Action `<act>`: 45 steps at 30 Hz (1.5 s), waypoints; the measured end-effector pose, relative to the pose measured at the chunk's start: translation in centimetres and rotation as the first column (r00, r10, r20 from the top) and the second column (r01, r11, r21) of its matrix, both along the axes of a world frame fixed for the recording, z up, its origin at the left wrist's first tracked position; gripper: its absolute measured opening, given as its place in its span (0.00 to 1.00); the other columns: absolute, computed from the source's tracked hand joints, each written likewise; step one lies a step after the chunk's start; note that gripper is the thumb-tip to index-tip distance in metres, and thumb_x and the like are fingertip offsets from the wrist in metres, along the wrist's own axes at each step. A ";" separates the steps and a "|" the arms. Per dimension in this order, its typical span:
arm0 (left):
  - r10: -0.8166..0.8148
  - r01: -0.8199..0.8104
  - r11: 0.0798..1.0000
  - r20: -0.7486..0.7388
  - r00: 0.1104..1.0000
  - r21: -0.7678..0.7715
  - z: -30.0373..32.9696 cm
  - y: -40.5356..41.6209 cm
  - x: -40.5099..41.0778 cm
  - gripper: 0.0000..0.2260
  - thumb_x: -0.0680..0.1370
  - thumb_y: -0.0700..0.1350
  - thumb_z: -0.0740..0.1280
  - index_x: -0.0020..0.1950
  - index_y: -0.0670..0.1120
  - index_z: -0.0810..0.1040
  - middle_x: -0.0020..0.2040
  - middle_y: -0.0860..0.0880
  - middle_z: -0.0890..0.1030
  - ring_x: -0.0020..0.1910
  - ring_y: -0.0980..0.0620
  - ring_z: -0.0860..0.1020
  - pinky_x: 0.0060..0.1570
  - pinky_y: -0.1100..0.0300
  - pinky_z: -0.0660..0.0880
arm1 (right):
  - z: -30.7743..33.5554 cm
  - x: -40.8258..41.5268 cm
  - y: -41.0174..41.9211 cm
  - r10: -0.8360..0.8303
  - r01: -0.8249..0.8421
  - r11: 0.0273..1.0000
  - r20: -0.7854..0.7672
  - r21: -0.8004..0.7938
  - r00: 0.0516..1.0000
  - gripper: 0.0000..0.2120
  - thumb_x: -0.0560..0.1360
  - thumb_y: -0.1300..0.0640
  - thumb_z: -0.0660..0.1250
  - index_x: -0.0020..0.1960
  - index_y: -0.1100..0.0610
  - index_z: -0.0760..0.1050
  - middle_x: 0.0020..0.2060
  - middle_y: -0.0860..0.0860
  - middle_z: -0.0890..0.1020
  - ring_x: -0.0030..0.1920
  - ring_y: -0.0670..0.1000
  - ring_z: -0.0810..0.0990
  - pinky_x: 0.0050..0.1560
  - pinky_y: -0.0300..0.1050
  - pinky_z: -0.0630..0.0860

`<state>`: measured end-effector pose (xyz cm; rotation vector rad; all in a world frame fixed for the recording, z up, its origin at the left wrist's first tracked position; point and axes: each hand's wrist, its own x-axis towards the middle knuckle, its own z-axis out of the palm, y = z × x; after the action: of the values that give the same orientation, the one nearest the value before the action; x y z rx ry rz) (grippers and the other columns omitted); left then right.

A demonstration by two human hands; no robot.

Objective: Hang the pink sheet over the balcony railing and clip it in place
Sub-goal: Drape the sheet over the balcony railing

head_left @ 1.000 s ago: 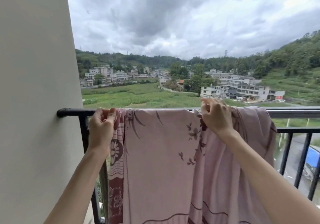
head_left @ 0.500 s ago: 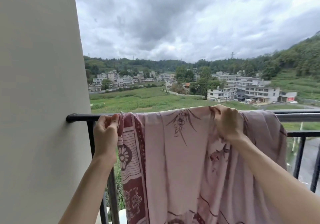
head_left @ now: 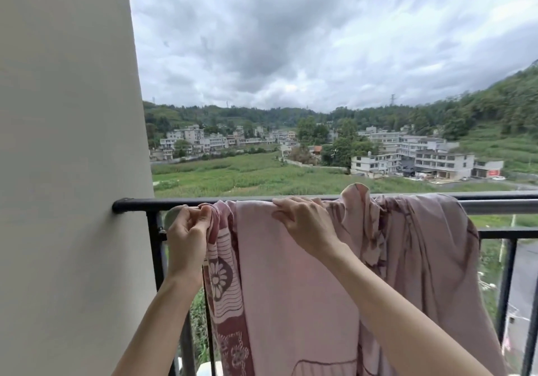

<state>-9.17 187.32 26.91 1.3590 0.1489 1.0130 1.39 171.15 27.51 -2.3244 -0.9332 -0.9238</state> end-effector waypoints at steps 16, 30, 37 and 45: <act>0.045 -0.047 0.996 -0.030 0.999 -0.075 0.9 3.2 -0.2 0.11 0.77 0.46 0.65 0.36 0.47 0.73 0.35 0.47 0.77 0.36 0.49 0.75 0.43 0.51 0.75 | 2.8 0.9 -3.8 -0.170 0.179 0.949 -0.057 0.258 0.984 0.21 0.78 0.52 0.59 0.68 0.60 0.68 0.64 0.56 0.75 0.66 0.55 0.71 0.72 0.55 0.58; 0.103 -0.097 0.989 0.051 0.993 -0.110 2.9 4.0 0.3 0.13 0.78 0.44 0.64 0.34 0.48 0.69 0.29 0.50 0.75 0.34 0.49 0.71 0.39 0.52 0.68 | 3.0 2.8 -6.3 -0.524 0.531 0.776 -0.120 0.340 0.843 0.13 0.78 0.60 0.60 0.44 0.63 0.81 0.40 0.64 0.83 0.44 0.63 0.81 0.52 0.51 0.71; 0.003 0.003 0.993 -0.053 0.999 0.121 1.6 2.4 0.7 0.10 0.76 0.49 0.66 0.40 0.44 0.75 0.34 0.44 0.76 0.34 0.47 0.73 0.38 0.55 0.71 | 1.7 0.5 -1.6 -0.059 0.061 0.989 -0.019 0.136 0.998 0.23 0.78 0.48 0.59 0.70 0.57 0.66 0.64 0.53 0.76 0.67 0.51 0.71 0.73 0.52 0.53; -0.208 0.353 0.799 -0.327 0.922 0.487 0.7 0.3 1.6 0.16 0.80 0.43 0.60 0.68 0.46 0.71 0.58 0.55 0.76 0.54 0.62 0.74 0.55 0.71 0.70 | -0.5 0.4 0.7 -0.012 -0.002 0.983 0.075 0.184 0.997 0.12 0.77 0.49 0.62 0.58 0.47 0.79 0.53 0.44 0.83 0.56 0.47 0.78 0.56 0.42 0.58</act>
<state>-7.59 187.59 27.58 1.9660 -0.1621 0.6323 1.82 171.83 26.99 -2.1499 -0.8347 -1.0605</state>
